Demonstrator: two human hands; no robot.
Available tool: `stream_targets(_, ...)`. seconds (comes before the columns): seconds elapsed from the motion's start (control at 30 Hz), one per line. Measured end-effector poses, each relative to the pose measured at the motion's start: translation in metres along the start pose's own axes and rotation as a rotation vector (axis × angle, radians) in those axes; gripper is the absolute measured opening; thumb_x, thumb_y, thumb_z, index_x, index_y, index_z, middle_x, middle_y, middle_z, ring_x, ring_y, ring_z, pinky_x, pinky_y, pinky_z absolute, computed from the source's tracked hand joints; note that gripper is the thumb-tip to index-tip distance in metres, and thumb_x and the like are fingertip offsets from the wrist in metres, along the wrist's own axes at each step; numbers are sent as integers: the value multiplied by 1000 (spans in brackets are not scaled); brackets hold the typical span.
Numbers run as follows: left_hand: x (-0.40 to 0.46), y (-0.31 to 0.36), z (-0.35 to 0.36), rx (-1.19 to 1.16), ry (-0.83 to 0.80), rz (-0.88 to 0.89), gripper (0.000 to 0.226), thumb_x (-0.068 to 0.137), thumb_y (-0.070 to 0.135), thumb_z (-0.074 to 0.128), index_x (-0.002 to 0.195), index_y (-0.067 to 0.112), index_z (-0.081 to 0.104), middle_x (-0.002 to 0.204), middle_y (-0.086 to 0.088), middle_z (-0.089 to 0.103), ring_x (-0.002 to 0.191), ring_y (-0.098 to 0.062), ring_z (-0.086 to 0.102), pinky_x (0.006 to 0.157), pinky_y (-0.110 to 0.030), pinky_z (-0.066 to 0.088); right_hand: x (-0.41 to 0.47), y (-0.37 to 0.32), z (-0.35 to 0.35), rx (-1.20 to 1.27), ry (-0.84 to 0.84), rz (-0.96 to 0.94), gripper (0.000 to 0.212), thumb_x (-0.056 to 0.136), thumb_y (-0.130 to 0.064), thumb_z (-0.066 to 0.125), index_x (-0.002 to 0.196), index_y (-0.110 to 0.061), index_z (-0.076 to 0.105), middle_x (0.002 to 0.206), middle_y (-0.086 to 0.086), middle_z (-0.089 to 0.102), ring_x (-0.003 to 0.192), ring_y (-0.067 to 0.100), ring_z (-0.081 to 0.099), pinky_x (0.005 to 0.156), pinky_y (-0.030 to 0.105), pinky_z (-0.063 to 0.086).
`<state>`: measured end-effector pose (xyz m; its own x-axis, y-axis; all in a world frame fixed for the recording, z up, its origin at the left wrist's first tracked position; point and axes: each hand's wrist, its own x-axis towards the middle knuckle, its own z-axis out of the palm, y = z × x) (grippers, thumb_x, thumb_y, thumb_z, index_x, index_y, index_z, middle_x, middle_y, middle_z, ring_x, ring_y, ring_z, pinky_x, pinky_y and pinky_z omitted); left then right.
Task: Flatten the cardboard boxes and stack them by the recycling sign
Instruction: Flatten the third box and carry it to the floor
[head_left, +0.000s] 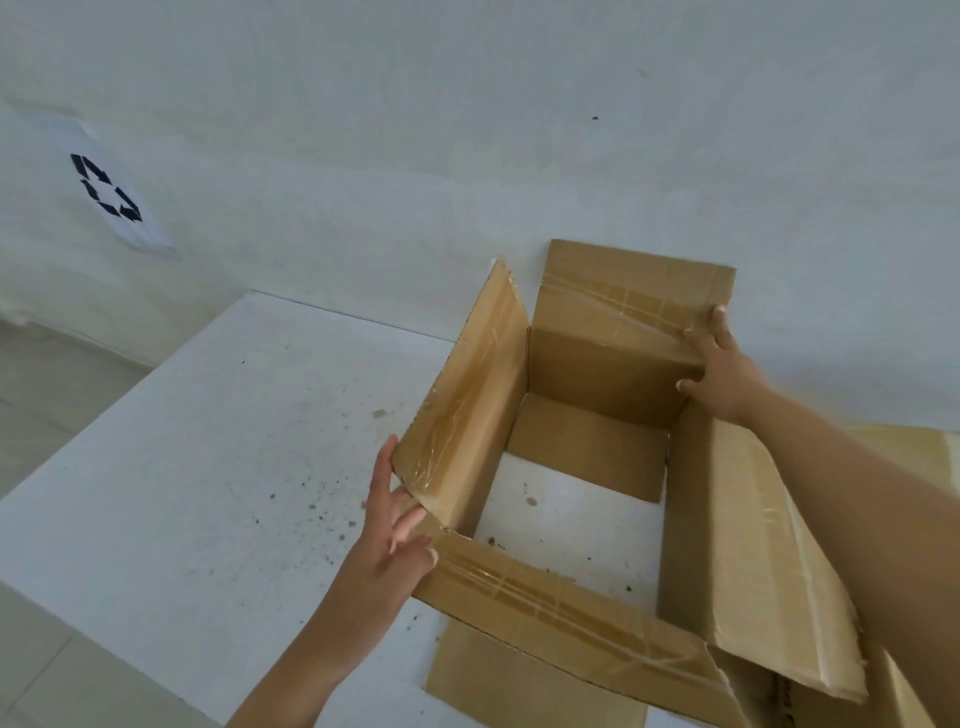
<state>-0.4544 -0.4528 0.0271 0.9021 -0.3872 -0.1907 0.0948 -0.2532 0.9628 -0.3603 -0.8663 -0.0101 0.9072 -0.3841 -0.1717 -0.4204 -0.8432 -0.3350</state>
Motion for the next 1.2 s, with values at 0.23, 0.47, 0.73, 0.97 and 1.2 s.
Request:
stream_targets(0.23,17,21,-6,46,-30,-83,46,80,50,58,125,52,46,115,25,60,110,-2,58,97,-32,43,-30,14,-16,-15,39,32,71,92,-32,55,151,-30,15,161,-2,0,143,36,21,112,55,29)
stream_targets(0.47,46,31,-2,73,-83,-128,48,95,39,45,142,39,34,143,16,41,130,-8,41,108,-43,38,-77,22,-34,59,72,88,69,92,-30,58,150,-29,20,160,5,11,141,33,28,113,48,29)
stream_targets(0.73,48,31,-6,96,-141,-105,51,94,45,43,143,41,29,147,13,37,132,-11,38,108,-39,37,-151,22,-26,359,-65,421,69,90,-23,62,148,-11,26,151,17,32,136,34,34,107,38,31)
stream_targets(0.97,41,28,-9,97,-152,-90,52,96,46,39,145,38,23,152,8,29,139,-17,29,113,-43,30,-178,6,-32,403,-25,578,80,89,-13,63,150,-4,12,148,24,33,133,40,37,102,42,36)
stream_targets(1.2,41,27,-20,131,-190,-85,49,97,46,35,144,40,23,152,4,30,139,-21,29,114,-46,27,-196,-1,-51,535,5,667,29,87,10,39,115,8,48,100,22,56,90,37,57,77,56,51)
